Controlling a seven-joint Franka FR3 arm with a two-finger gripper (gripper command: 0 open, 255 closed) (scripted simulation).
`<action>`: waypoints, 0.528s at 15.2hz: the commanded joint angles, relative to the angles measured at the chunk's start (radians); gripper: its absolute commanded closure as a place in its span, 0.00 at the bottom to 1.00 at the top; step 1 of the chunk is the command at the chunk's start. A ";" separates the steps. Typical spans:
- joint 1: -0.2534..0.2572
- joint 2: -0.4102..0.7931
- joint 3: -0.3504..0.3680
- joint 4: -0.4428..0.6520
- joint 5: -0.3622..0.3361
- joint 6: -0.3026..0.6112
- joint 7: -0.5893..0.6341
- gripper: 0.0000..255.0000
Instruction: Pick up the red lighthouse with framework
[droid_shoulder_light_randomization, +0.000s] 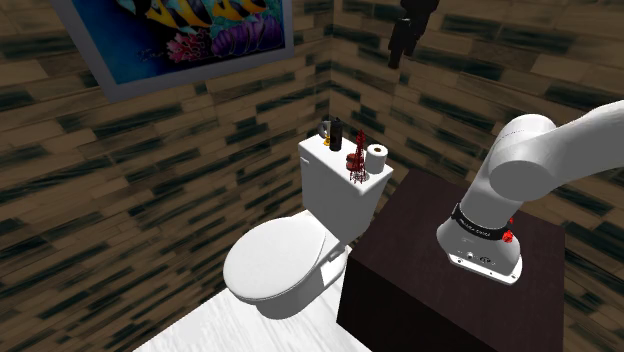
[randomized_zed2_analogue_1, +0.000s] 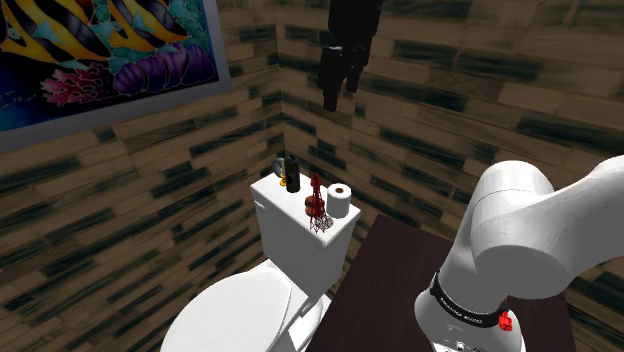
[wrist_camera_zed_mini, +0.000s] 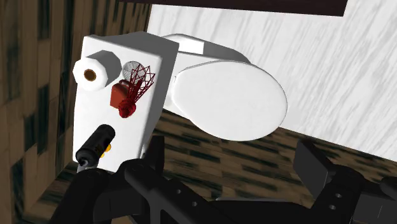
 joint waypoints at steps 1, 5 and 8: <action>0.000 0.000 0.000 0.000 0.000 0.000 0.000 0.00; -0.008 0.143 -0.073 0.027 -0.015 0.045 -0.071 0.00; -0.012 0.257 -0.124 0.057 -0.019 0.074 -0.125 0.00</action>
